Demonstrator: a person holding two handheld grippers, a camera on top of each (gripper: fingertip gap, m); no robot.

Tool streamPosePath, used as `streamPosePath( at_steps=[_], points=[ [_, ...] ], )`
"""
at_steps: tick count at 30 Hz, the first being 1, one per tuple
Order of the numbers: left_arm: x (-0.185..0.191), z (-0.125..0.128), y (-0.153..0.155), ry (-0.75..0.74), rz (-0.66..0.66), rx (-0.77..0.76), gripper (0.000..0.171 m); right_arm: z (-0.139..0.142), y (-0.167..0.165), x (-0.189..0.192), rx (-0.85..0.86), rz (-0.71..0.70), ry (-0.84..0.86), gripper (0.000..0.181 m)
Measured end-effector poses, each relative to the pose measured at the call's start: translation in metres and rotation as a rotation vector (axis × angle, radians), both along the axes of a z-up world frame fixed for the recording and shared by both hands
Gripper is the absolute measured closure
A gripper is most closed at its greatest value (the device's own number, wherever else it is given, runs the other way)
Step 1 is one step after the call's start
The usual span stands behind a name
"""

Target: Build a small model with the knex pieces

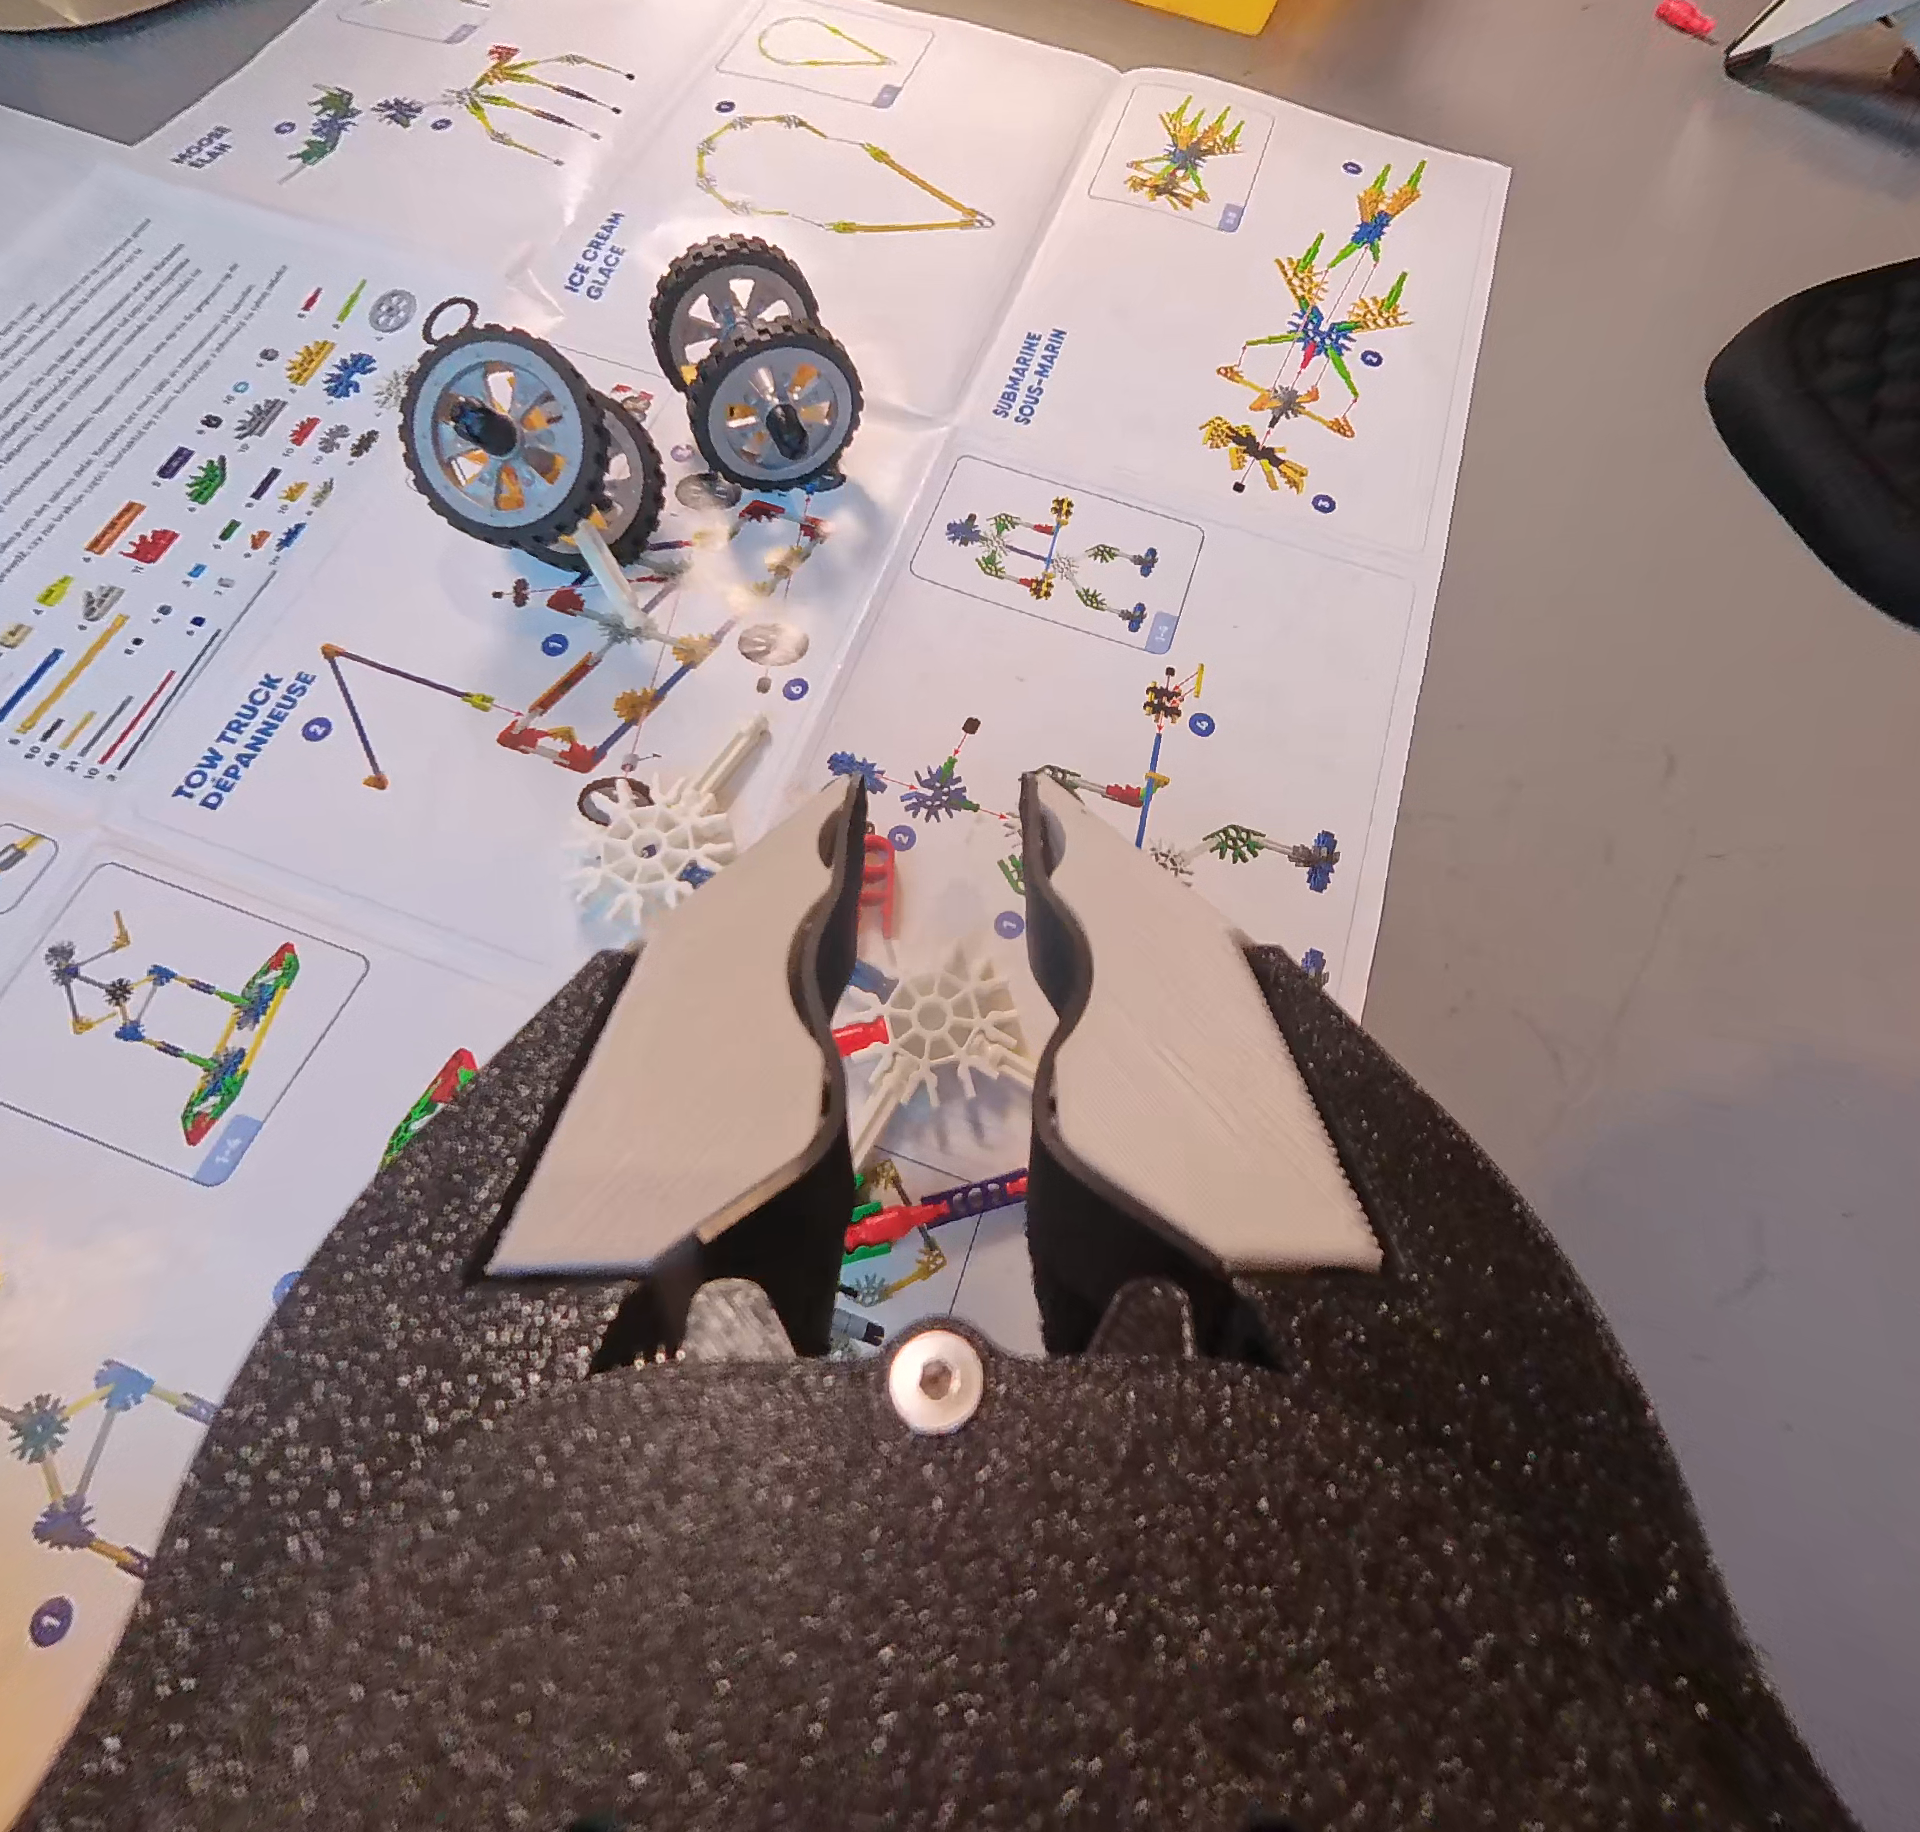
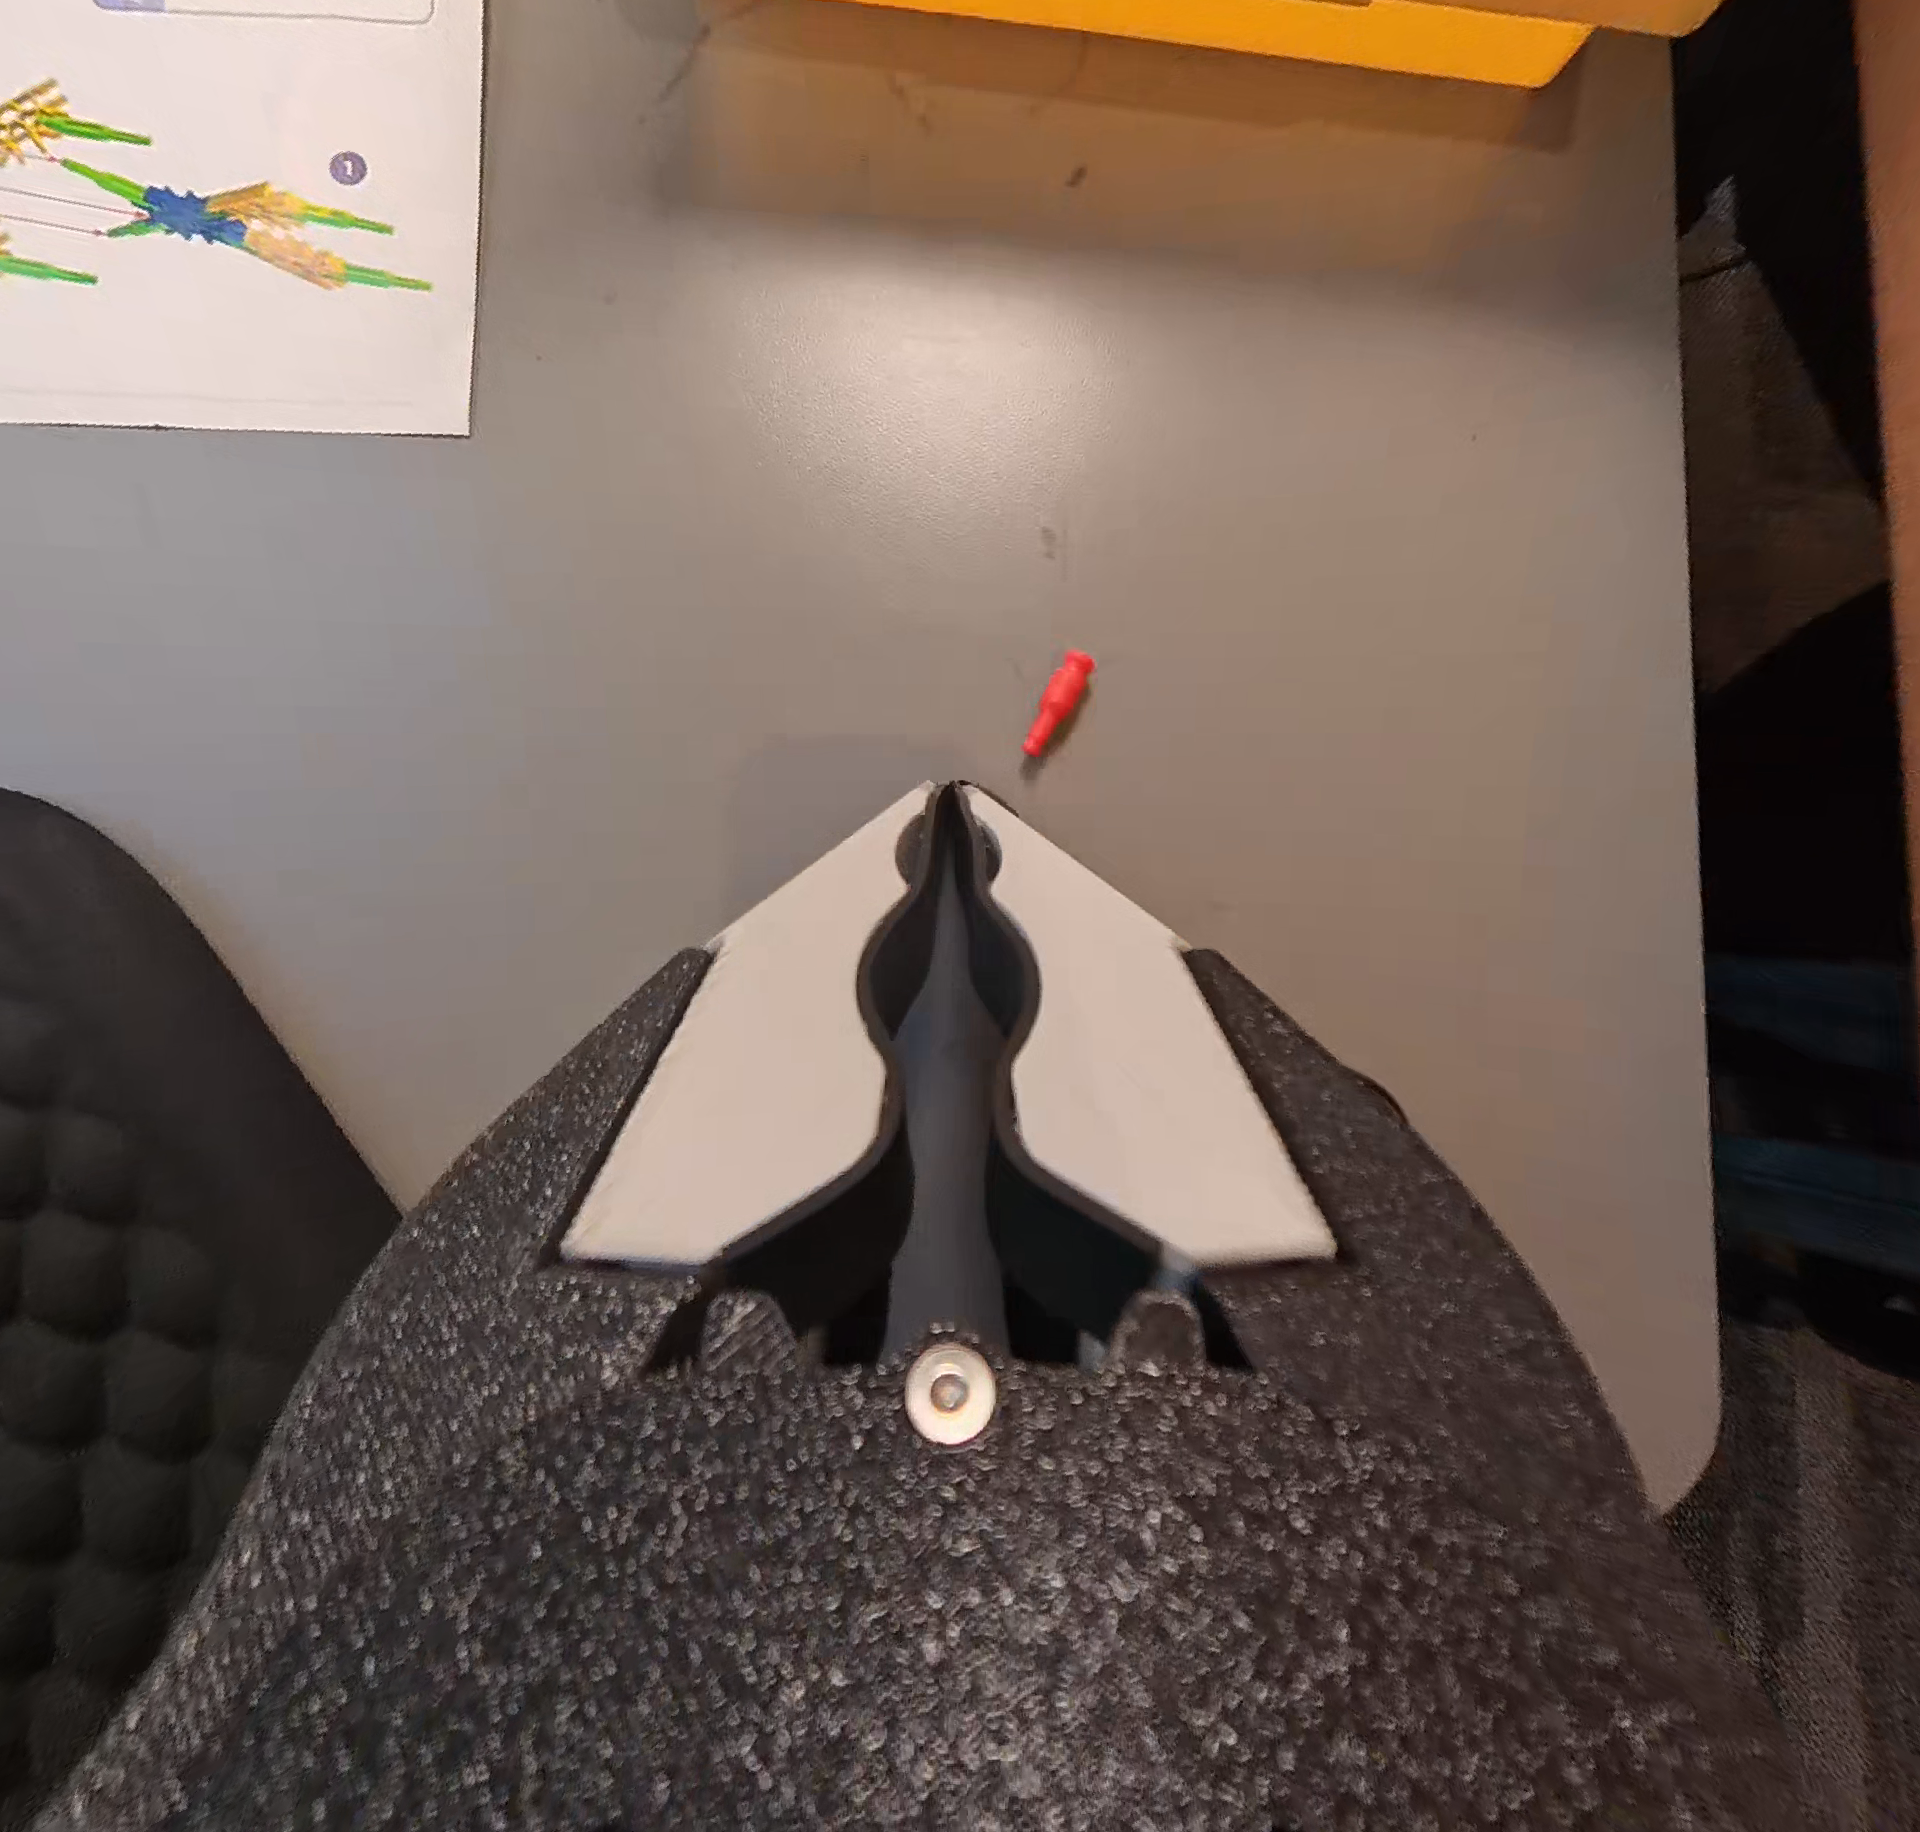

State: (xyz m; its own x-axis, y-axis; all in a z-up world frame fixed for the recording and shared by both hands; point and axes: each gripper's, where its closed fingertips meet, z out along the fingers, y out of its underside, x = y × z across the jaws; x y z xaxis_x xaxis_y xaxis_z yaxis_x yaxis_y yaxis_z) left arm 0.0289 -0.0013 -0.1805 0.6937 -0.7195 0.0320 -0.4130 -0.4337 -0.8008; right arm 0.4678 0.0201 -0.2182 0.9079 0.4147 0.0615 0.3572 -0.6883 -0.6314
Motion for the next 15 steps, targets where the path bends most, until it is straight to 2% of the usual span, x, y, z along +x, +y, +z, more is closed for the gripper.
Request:
streamPosePath(
  at_steps=[3,5,6,8,10,11,15],
  points=[
    [-0.001,0.002,0.001,-0.001,0.001,0.005,0.144,0.004,0.005,0.002,0.020,0.005,-0.002,0.181],
    [-0.003,0.003,0.001,-0.004,0.005,0.007,0.144,0.018,0.013,0.004,0.083,-0.004,0.000,0.181],
    [-0.004,0.003,0.001,-0.006,0.007,0.006,0.144,0.023,0.017,0.005,0.093,-0.012,0.007,0.166],
    [-0.006,0.002,0.002,-0.008,0.011,0.002,0.144,0.021,0.020,0.010,0.046,-0.037,0.012,0.151],
    [-0.007,0.002,0.002,-0.008,0.011,0.001,0.144,0.000,0.016,0.020,-0.075,-0.079,-0.005,0.158],
    [-0.007,0.002,0.001,-0.008,0.010,0.002,0.144,0.003,0.019,0.018,-0.061,-0.085,0.046,0.178],
    [-0.006,0.005,0.001,-0.008,0.007,0.010,0.144,0.002,0.020,0.016,-0.051,-0.050,0.027,0.178]
  ],
)
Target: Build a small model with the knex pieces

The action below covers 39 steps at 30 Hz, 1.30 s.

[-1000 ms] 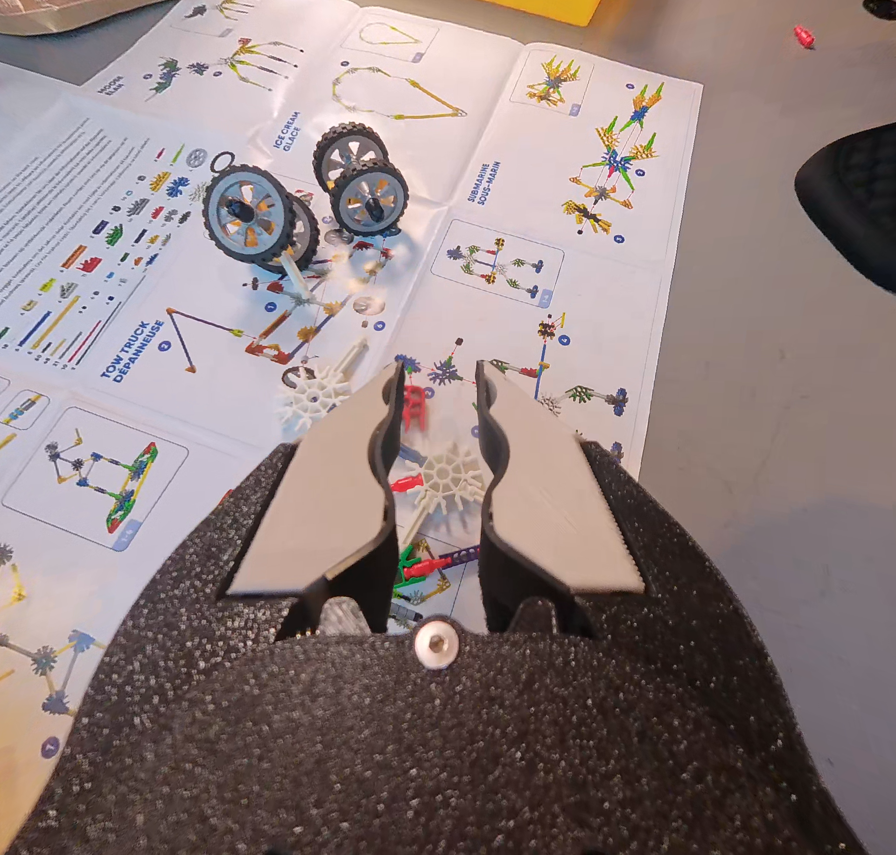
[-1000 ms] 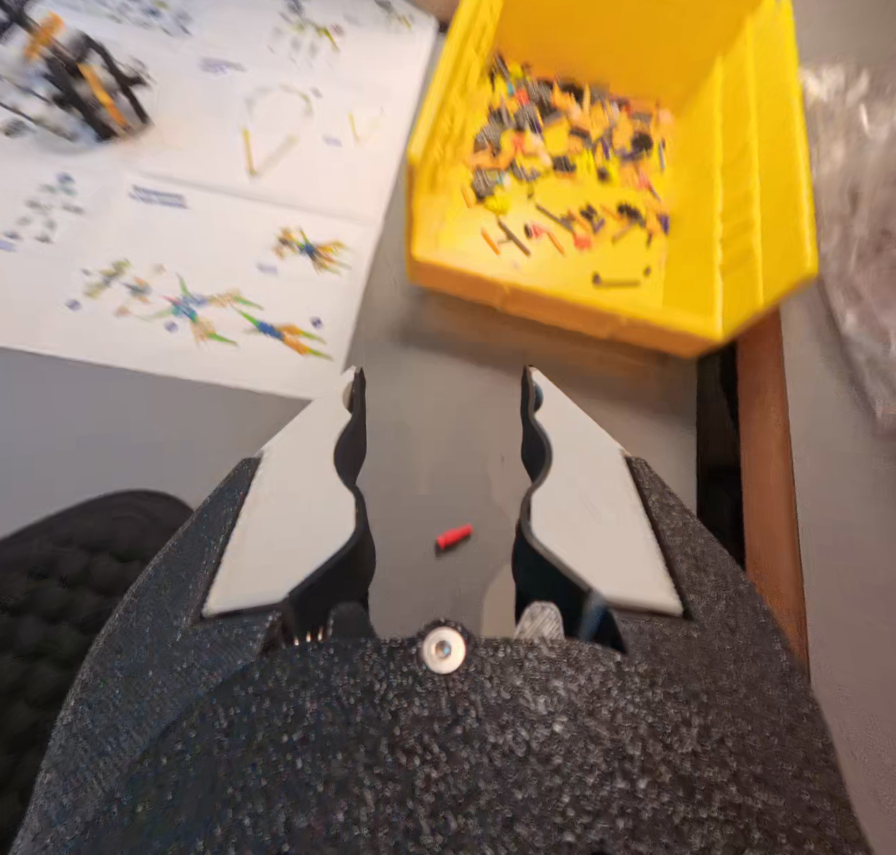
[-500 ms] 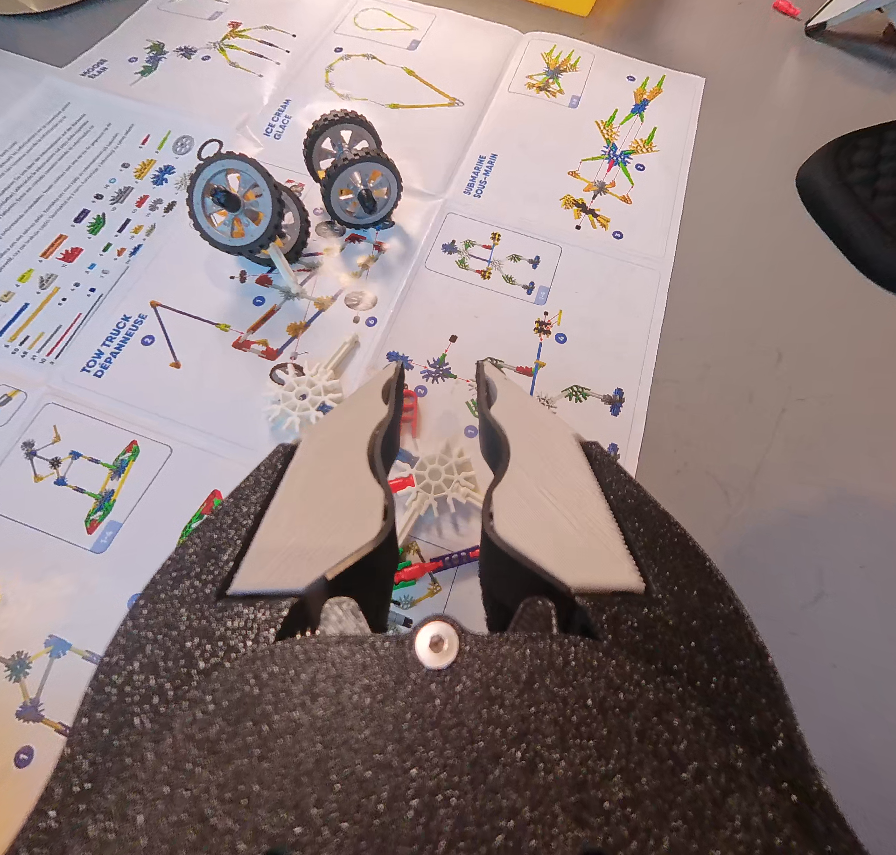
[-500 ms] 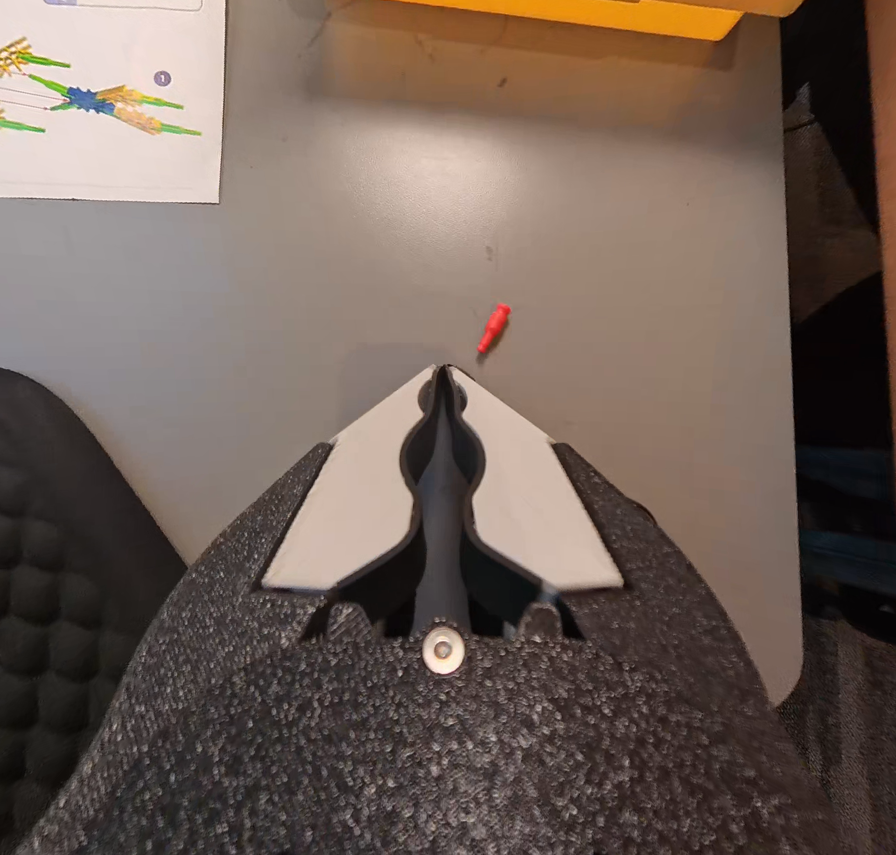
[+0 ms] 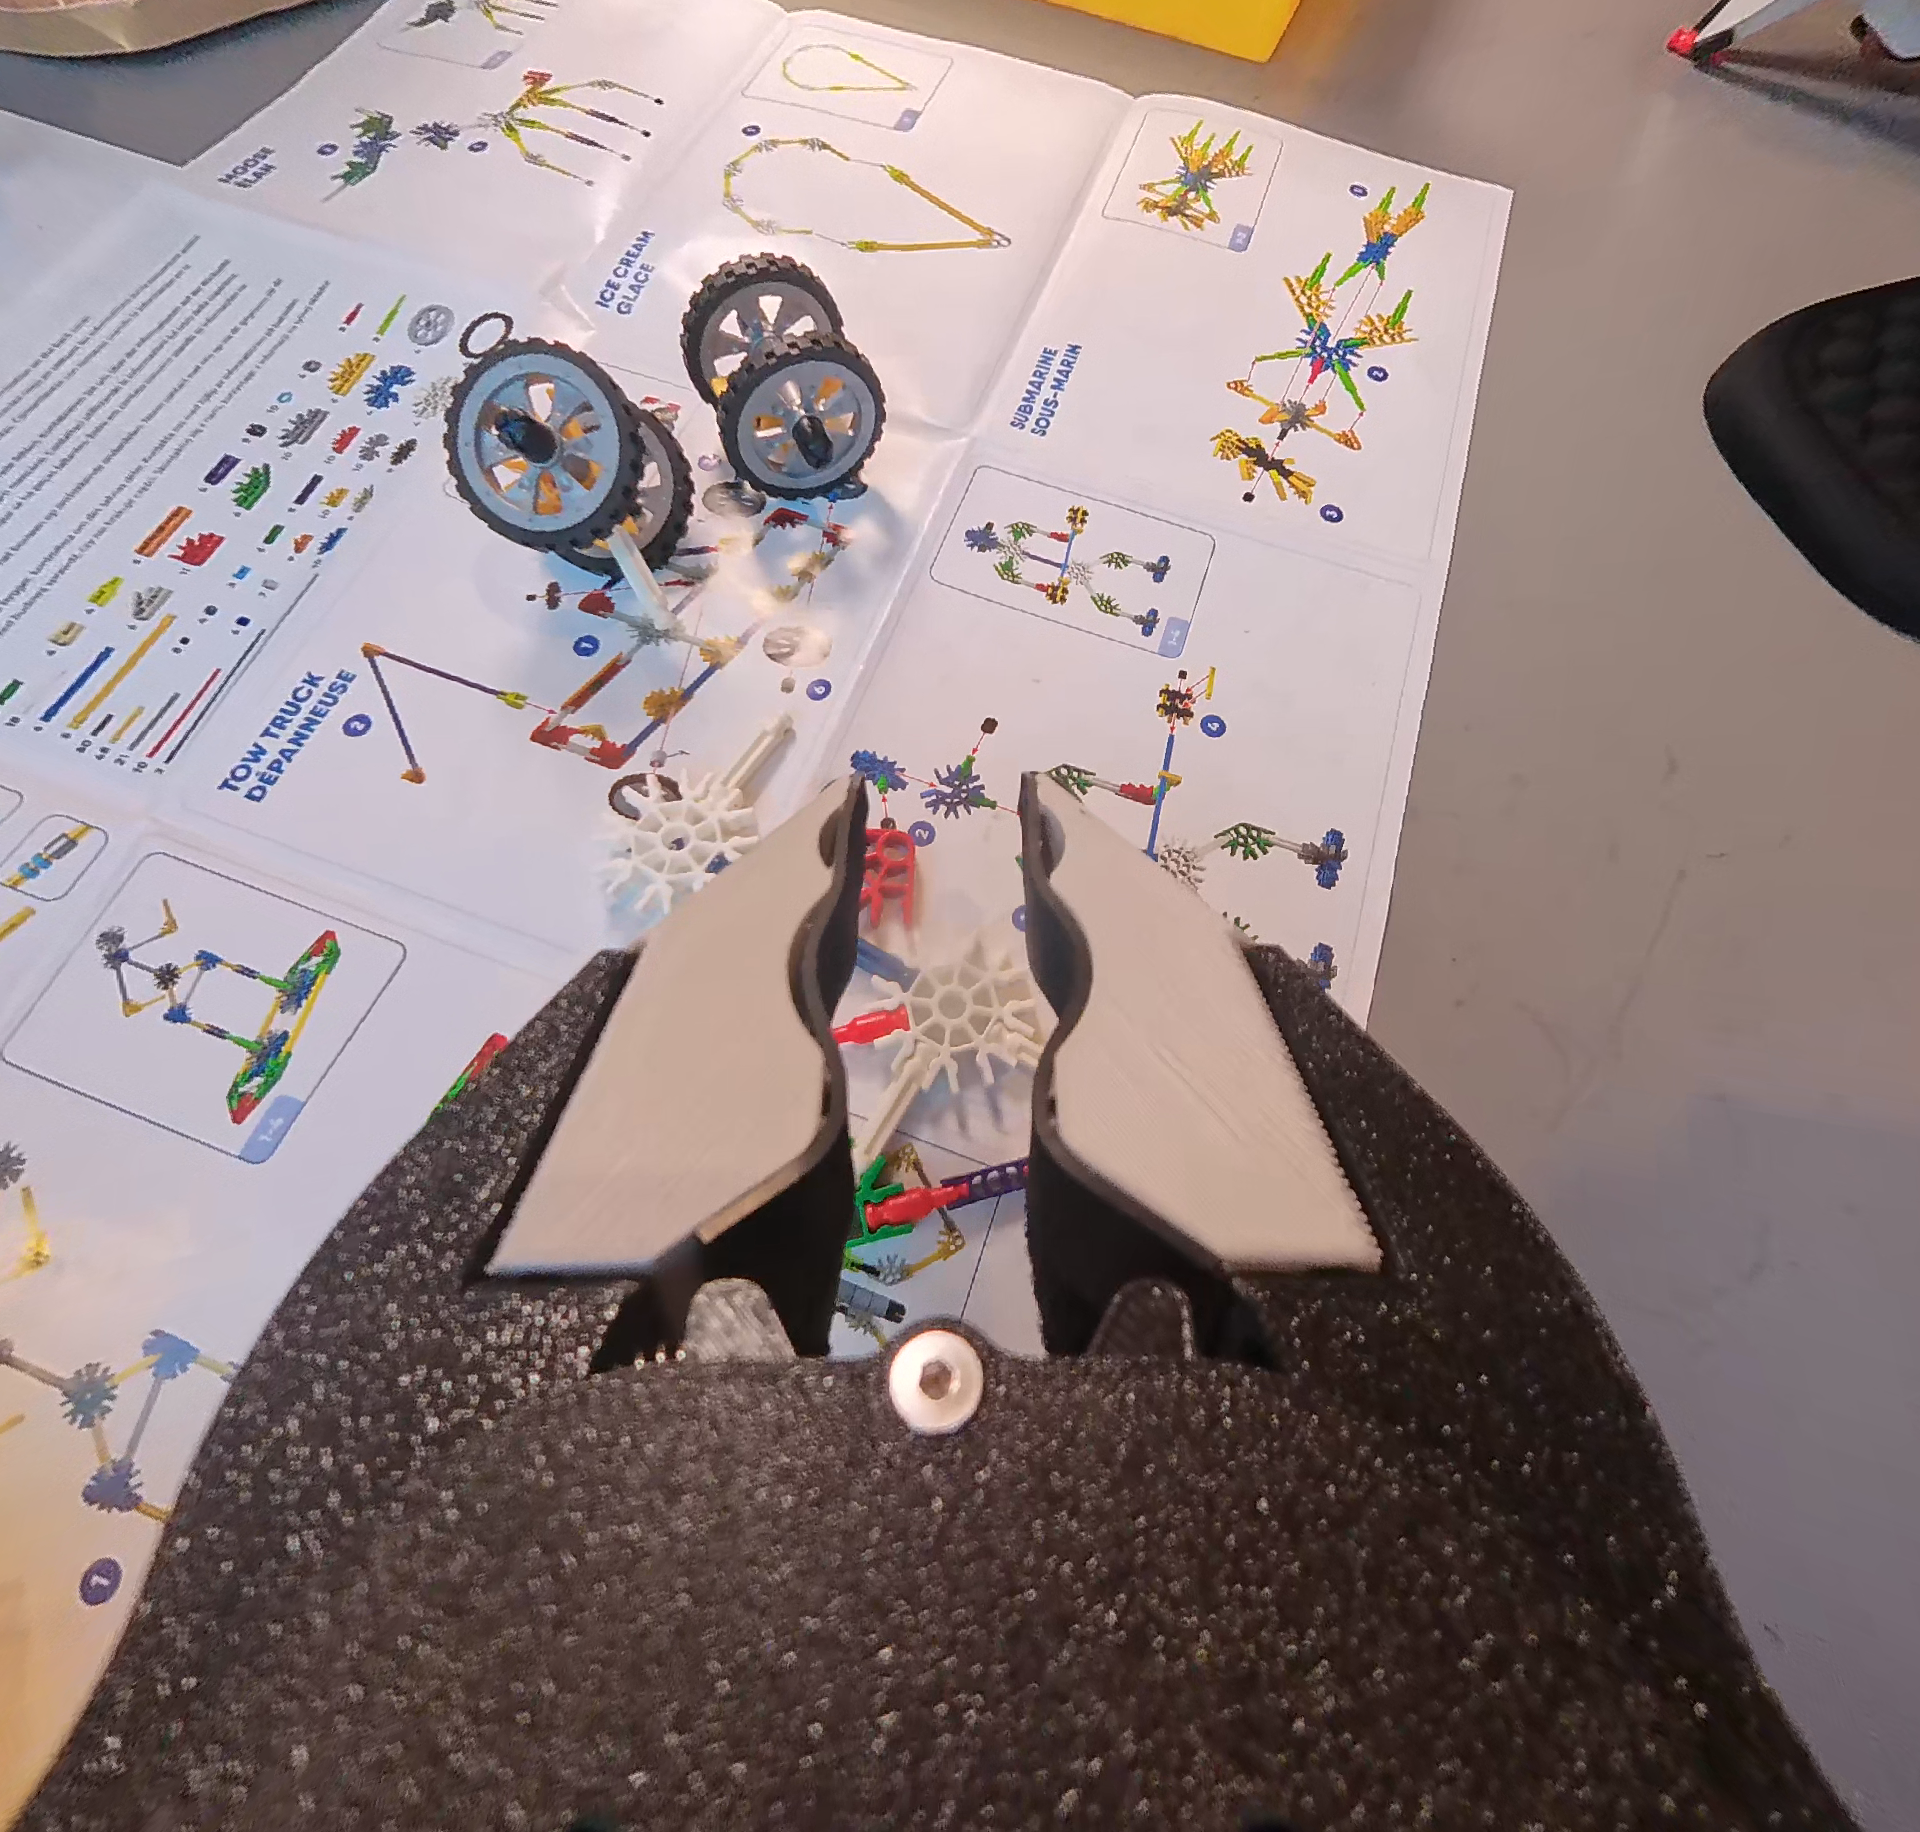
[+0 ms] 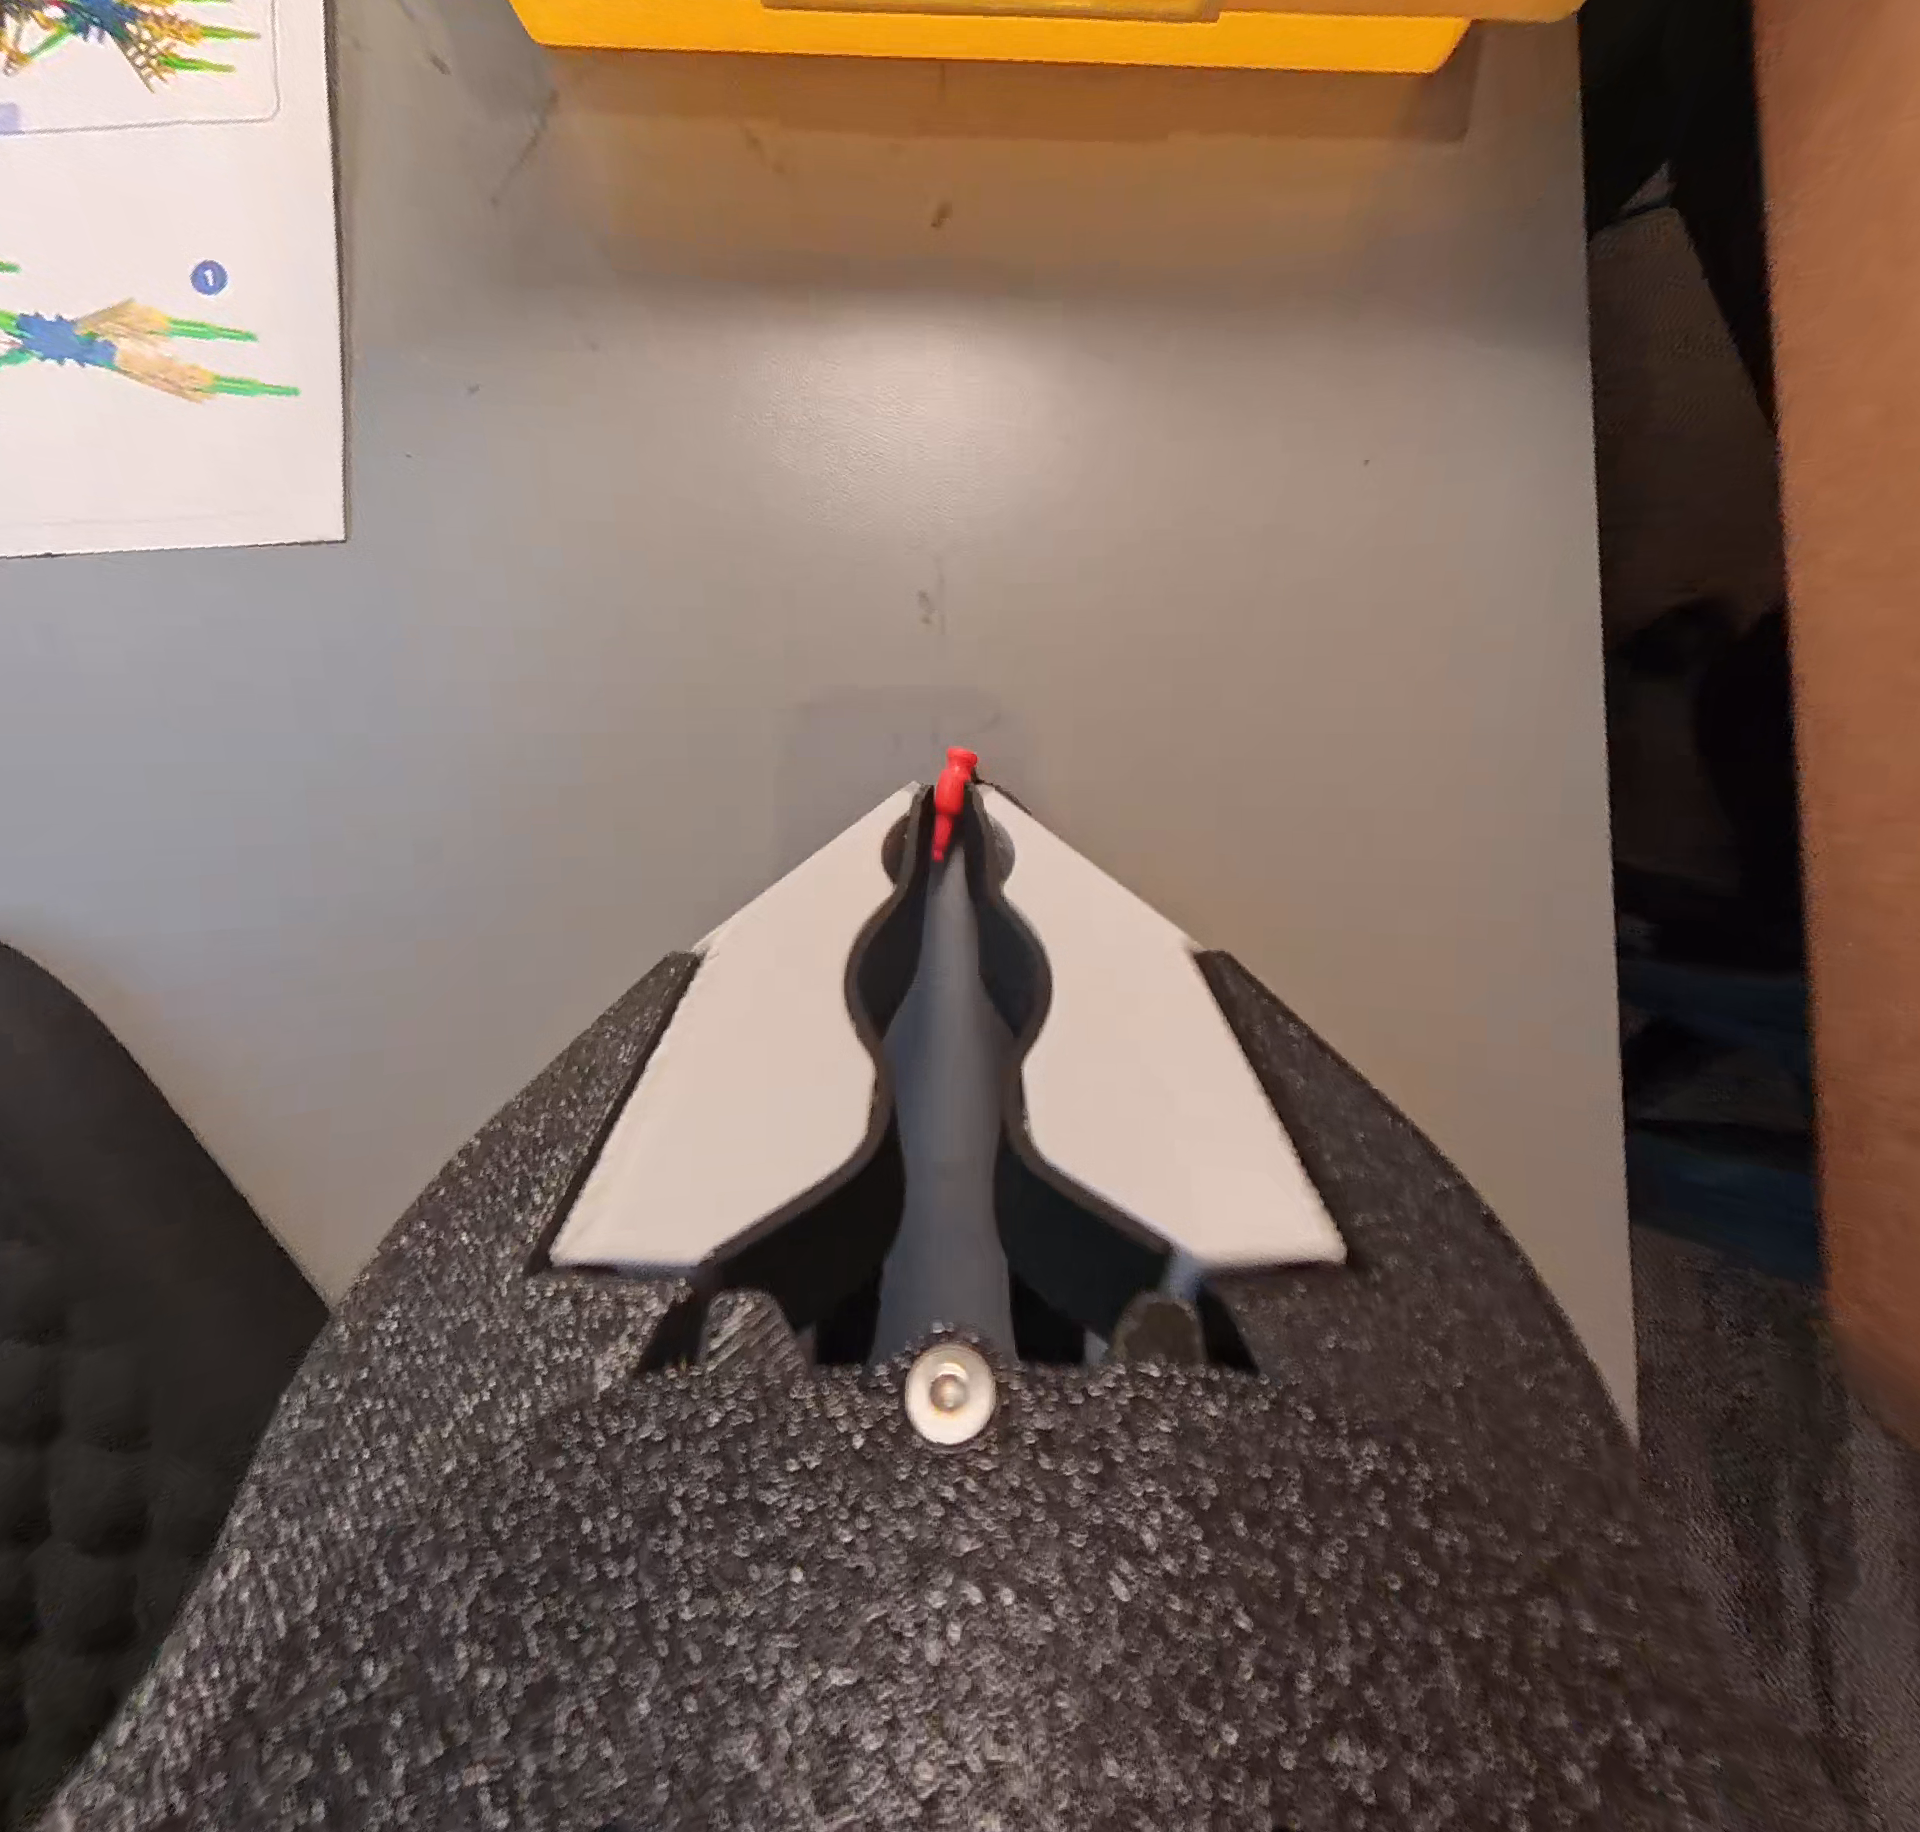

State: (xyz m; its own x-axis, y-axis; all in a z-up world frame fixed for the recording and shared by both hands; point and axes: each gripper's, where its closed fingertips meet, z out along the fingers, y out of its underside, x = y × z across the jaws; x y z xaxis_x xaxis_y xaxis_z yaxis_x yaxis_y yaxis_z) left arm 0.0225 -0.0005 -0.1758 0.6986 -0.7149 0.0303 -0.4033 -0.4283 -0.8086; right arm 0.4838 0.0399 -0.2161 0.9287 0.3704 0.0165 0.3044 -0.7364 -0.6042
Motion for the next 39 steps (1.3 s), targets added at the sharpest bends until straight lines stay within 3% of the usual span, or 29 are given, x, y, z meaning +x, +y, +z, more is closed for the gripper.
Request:
streamPosePath(
  at_steps=[3,5,8,12,15,18,22,25,31,34,37,39],
  points=[
    [0.003,0.003,-0.002,-0.014,-0.016,0.004,0.144,0.009,0.005,-0.018,0.059,0.067,0.034,0.178],
    [0.012,0.010,-0.007,-0.071,-0.058,0.011,0.142,0.041,0.012,-0.059,0.204,0.179,0.140,0.178],
    [0.035,0.030,-0.020,-0.275,-0.146,-0.036,0.140,0.096,0.007,-0.151,0.460,0.506,0.215,0.178],
    [0.060,0.075,-0.042,-0.630,-0.281,-0.067,0.137,0.134,-0.037,-0.282,0.668,0.970,0.263,0.178],
    [0.064,0.098,-0.052,-0.747,-0.323,-0.036,0.137,0.145,-0.066,-0.353,0.768,1.198,0.264,0.178],
    [0.059,0.108,-0.053,-0.785,-0.322,-0.022,0.144,0.144,-0.080,-0.397,0.843,1.342,0.179,0.178],
    [0.049,0.106,-0.047,-0.753,-0.287,0.000,0.153,0.143,-0.090,-0.425,0.872,1.432,0.163,0.178],
    [0.044,0.108,-0.045,-0.755,-0.283,0.001,0.163,0.144,-0.087,-0.430,0.896,1.439,0.137,0.178],
    [0.042,0.105,-0.042,-0.719,-0.273,-0.015,0.166,0.143,-0.083,-0.431,0.938,1.432,0.105,0.178],
    [0.033,0.104,-0.035,-0.586,-0.233,0.059,0.168,0.145,-0.078,-0.431,0.950,1.395,0.149,0.177],
    [-0.022,0.120,-0.006,-0.340,-0.016,0.262,0.168,0.141,-0.069,-0.429,0.862,1.357,0.246,0.155],
    [-0.101,0.133,0.019,-0.057,0.273,0.411,0.168,0.136,-0.063,-0.427,0.812,1.334,0.323,0.152]
  ],
)
